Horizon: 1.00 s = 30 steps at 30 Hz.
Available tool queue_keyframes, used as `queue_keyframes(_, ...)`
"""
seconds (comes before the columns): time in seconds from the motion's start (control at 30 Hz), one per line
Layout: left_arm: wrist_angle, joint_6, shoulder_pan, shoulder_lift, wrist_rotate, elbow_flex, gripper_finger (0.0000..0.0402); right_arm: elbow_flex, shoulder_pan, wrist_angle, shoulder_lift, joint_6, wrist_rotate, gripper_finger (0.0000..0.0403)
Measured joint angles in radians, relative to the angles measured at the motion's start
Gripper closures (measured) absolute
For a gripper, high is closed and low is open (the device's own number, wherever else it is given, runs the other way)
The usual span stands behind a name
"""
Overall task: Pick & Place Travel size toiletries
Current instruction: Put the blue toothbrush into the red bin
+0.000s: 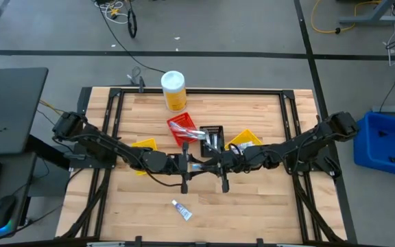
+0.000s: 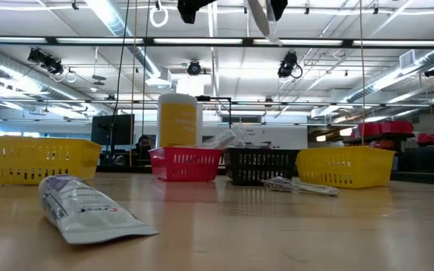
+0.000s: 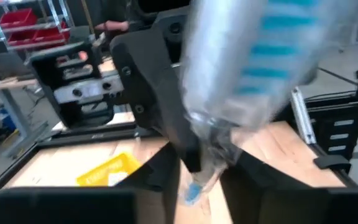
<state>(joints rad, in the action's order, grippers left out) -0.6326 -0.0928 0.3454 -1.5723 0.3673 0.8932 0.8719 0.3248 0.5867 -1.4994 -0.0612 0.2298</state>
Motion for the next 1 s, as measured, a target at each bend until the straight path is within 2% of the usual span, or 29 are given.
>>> queue_keyframes(0.13,0.016,0.029,-0.007,0.0,0.009,0.0,0.0338,0.0,-0.002,-0.008,0.0,0.038,0.006,0.0372)
queue_keyframes(0.27,0.02,0.033,-0.008,0.0,0.009,0.0,0.0371,0.0,-0.003,-0.008,0.0,0.042,0.006,0.0348)
queue_keyframes(0.43,0.058,0.037,-0.008,0.0,0.009,0.0,0.0371,0.0,-0.004,-0.055,0.003,0.047,0.012,0.0307)
queue_keyframes(0.63,0.204,0.072,-0.008,0.008,0.07,0.0,0.0364,0.0,-0.003,-0.163,0.055,0.044,0.116,0.0264)
queue_keyframes(0.77,0.307,0.02,-0.014,0.064,0.141,0.001,0.0371,0.0,0.003,-0.309,0.119,-0.019,0.123,0.0245)
queue_keyframes(1.0,0.548,-0.001,-0.1,0.156,0.189,0.002,0.0363,0.0,0.007,-0.587,0.197,-0.143,0.244,0.0223)
